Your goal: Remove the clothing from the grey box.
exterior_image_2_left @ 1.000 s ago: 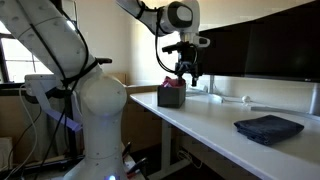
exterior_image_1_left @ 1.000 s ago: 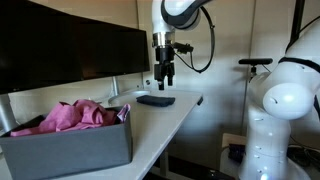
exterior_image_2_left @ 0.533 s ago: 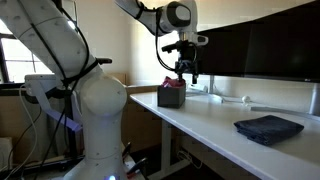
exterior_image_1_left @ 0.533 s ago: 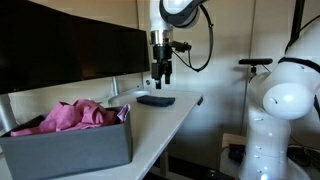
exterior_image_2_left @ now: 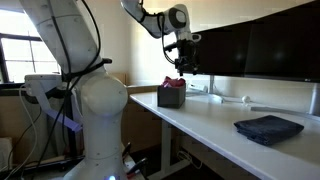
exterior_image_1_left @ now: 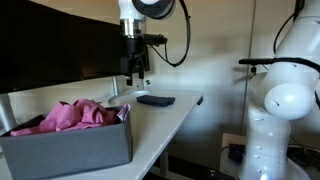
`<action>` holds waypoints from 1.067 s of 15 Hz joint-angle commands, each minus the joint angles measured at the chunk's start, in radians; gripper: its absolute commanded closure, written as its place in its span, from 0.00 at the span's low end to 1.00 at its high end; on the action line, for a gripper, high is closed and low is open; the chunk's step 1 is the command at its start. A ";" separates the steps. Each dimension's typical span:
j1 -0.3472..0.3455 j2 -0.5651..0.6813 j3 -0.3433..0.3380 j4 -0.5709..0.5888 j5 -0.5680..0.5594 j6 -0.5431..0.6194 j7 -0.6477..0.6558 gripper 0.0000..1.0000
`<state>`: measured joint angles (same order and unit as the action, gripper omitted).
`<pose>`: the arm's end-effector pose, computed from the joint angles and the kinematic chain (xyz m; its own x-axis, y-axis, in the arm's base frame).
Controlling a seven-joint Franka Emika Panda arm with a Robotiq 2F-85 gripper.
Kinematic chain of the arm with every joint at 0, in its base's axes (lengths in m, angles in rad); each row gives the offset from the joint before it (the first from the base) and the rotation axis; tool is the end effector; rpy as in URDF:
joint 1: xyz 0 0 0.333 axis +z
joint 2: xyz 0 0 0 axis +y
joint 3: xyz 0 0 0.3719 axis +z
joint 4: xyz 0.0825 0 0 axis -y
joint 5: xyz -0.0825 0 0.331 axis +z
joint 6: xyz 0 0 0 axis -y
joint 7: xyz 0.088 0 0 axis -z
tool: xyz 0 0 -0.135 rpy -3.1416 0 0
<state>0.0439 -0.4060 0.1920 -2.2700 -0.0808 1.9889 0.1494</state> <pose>0.3640 0.0924 0.5652 0.9845 0.1121 0.1352 0.0940 -0.9866 0.1334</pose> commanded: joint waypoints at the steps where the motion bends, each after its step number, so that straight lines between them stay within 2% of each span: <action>1: 0.028 0.131 0.018 0.122 -0.029 0.039 0.014 0.00; 5: 0.091 0.226 0.025 0.217 0.002 0.038 -0.059 0.00; 9: 0.140 0.287 0.025 0.262 0.024 0.040 -0.148 0.00; 16: 0.202 0.338 0.042 0.254 0.105 0.042 -0.321 0.00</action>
<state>0.2291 -0.0906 0.2266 -2.0200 -0.0239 2.0268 -0.0833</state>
